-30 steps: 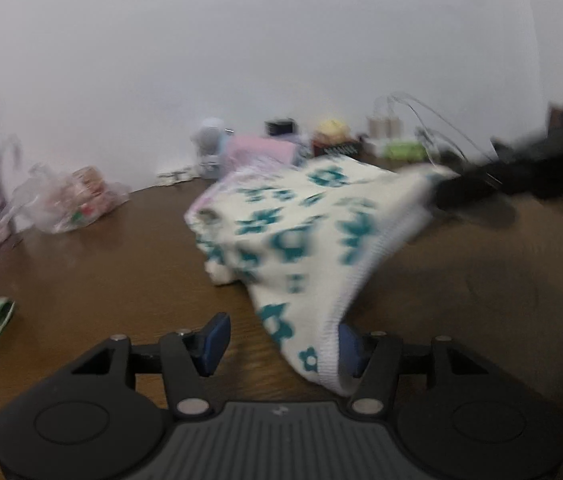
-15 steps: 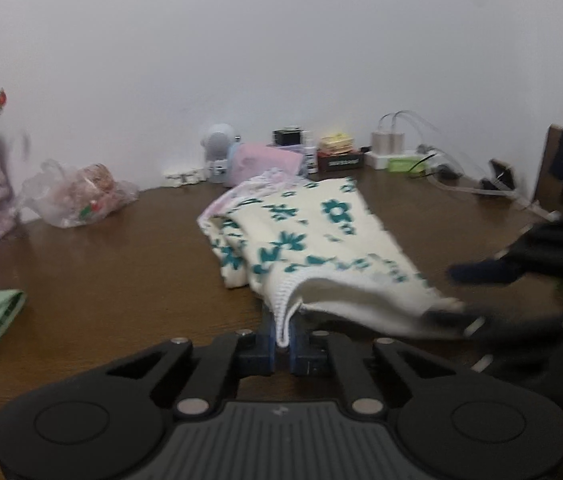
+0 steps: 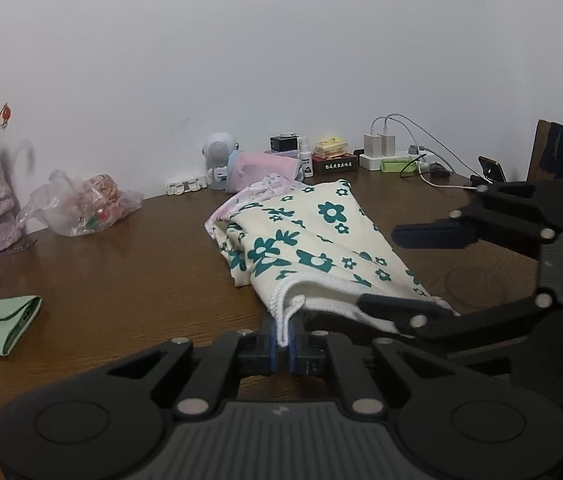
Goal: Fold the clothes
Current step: 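Pull the cream floral shirt off the stack with both grippers onto the table, then lift the shirt by its hem with both grippers and shake it open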
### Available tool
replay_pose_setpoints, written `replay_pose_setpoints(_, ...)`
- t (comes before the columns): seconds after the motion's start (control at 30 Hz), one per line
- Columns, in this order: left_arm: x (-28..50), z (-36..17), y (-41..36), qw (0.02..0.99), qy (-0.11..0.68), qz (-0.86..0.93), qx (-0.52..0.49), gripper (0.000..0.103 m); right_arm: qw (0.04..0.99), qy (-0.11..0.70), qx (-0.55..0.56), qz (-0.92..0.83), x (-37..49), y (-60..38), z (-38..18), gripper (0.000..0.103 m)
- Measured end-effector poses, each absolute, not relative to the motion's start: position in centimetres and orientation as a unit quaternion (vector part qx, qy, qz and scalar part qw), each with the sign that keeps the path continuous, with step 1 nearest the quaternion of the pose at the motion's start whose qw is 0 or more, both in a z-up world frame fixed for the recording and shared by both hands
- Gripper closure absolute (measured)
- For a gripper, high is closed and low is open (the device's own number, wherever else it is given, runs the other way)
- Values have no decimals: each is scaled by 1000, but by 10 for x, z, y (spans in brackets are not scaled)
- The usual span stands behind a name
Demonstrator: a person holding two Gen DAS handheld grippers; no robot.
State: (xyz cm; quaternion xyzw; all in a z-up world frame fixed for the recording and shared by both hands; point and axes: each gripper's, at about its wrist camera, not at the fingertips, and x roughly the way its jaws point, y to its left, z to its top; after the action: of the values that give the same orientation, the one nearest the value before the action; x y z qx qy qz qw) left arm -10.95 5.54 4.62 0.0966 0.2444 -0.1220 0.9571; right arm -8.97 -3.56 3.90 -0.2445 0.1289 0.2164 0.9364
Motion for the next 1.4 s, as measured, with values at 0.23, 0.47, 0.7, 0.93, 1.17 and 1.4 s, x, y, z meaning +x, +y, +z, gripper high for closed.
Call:
replay_pose_setpoints(0.23, -112, 45, 57, 956, 244, -123, 102, 98, 924, 142, -314, 165, -74, -15, 18, 54)
replay_pose_setpoints(0.47, -109, 34, 73, 956, 262, -99, 90, 98, 919, 178, -343, 80, -70, -39, 0, 58)
replay_pose_setpoints(0.7, -118, 29, 74, 947, 275, -156, 53, 48, 932, 186, -300, 88, -79, -54, 9, 101)
replay_pose_setpoints(0.93, -106, 21, 21, 959, 225, -54, 164, 41, 937, 176, -286, 96, -84, -59, 22, 101)
replay_pose_setpoints(1.17, -78, 3, 18, 946, 251, -26, 204, 75, 938, 167, -291, 83, -92, -64, 29, 101)
replay_pose_setpoints(1.4, -82, 15, 36, 957, 243, -31, 152, 97, 943, 183, -267, 82, -92, -74, 34, 97)
